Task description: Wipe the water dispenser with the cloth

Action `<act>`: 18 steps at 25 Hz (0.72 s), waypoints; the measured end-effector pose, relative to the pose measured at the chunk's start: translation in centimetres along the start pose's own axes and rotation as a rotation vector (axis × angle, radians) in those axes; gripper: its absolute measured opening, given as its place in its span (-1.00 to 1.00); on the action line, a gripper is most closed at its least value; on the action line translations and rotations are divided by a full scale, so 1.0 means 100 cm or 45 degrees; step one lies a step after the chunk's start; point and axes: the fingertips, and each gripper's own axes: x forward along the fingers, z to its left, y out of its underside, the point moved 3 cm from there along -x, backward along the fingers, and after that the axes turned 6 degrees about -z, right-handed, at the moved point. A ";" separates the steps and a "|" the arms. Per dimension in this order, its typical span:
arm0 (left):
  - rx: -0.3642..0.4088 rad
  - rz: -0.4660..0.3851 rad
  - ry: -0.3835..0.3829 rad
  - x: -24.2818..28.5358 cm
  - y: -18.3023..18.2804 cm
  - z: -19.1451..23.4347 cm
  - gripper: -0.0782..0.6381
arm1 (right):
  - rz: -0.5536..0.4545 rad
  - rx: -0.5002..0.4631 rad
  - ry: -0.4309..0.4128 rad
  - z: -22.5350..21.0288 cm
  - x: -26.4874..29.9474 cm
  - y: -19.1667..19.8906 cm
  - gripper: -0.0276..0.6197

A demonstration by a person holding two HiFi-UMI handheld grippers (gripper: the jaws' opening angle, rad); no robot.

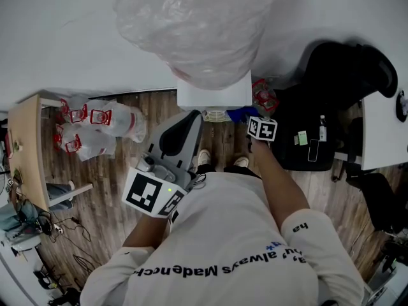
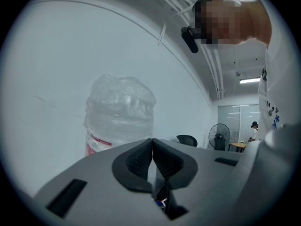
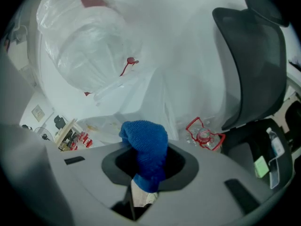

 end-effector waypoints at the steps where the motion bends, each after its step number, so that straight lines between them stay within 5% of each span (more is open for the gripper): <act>1: -0.001 0.006 -0.003 0.000 0.001 0.001 -0.73 | 0.001 0.002 0.001 0.000 0.001 0.000 -0.63; 18: -0.016 0.115 -0.056 -0.015 0.034 0.037 -0.73 | 0.053 -0.043 0.003 -0.009 0.018 0.014 -0.63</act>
